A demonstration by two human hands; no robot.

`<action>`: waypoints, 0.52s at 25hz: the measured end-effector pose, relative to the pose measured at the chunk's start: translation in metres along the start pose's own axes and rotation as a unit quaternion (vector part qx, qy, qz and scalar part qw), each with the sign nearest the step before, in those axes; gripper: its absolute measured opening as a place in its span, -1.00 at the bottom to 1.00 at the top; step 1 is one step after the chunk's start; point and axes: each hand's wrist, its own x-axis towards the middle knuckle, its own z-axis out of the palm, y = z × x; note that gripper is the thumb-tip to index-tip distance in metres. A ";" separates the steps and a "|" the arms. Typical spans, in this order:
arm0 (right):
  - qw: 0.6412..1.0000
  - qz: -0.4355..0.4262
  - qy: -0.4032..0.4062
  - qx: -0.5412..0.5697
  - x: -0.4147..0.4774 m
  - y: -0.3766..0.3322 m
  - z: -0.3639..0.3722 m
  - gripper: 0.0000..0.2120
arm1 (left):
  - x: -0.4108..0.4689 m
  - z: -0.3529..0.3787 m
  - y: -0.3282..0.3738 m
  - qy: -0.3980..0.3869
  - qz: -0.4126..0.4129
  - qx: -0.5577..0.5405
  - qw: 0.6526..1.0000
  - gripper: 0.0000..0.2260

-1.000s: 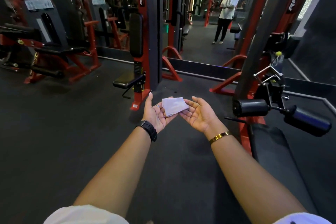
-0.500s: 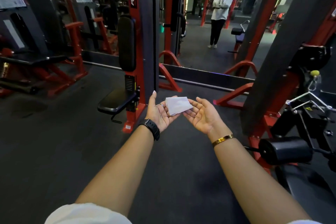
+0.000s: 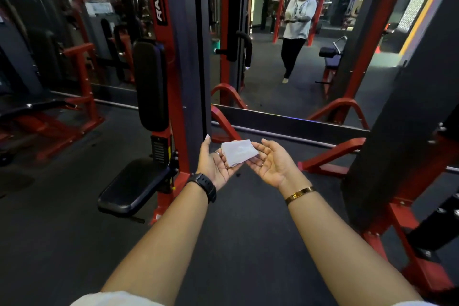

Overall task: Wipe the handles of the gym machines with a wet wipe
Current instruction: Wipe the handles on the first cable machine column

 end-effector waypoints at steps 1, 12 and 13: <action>1.000 0.003 0.002 -0.010 0.022 -0.014 0.003 -0.75 | 0.023 0.003 0.010 0.001 -0.001 0.005 1.000 -0.33; 1.000 0.012 0.020 -0.016 0.272 -0.121 0.062 -0.74 | 0.289 0.014 0.128 -0.027 0.003 0.082 0.996 -0.73; 1.000 0.007 0.024 -0.009 0.295 -0.131 0.069 -0.76 | 0.316 0.015 0.141 -0.030 0.000 0.099 0.995 -0.77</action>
